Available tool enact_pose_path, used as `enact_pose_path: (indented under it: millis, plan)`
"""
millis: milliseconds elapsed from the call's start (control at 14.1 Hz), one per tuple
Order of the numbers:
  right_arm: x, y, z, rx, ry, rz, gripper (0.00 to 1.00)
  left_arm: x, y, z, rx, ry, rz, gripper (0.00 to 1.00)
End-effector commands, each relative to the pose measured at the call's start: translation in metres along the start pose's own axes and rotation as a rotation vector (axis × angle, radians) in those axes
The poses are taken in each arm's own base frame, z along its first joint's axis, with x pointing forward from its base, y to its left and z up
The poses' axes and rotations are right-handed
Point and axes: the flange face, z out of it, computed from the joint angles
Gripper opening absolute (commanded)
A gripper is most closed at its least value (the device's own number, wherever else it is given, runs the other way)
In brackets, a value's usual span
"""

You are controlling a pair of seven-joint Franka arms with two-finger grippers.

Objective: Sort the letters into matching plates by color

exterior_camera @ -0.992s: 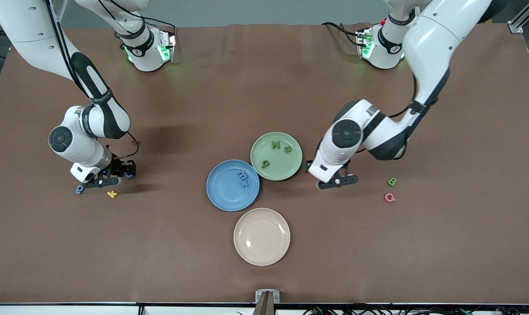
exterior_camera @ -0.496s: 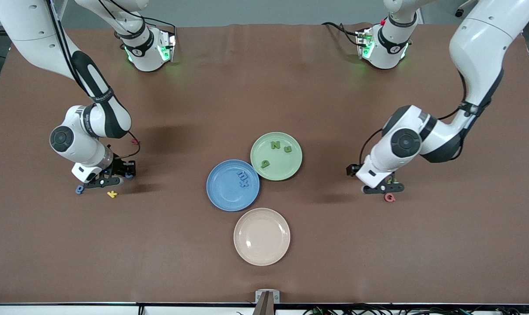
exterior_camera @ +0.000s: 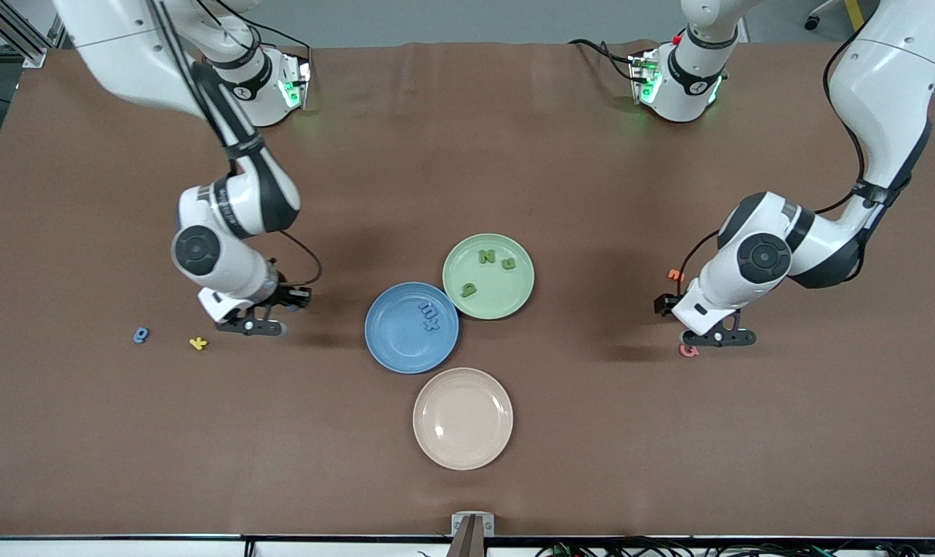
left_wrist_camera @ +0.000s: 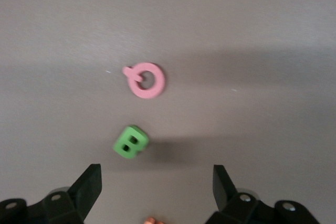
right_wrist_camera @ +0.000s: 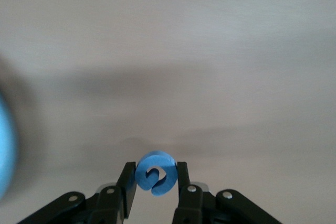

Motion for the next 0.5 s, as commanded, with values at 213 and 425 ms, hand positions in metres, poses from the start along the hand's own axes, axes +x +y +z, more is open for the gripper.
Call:
enact_pose_path:
  millis: [213, 425]
  plan:
    - [-0.004, -0.13, 0.009, 0.032, 0.038, 0.177, 0.0, 0.008, -0.023, 0.025, -0.041, 0.06, 0.019, 0.9]
    - [-0.012, -0.178, 0.029, 0.041, 0.046, 0.224, 0.0, 0.01, -0.023, 0.035, -0.065, 0.065, 0.012, 0.86]
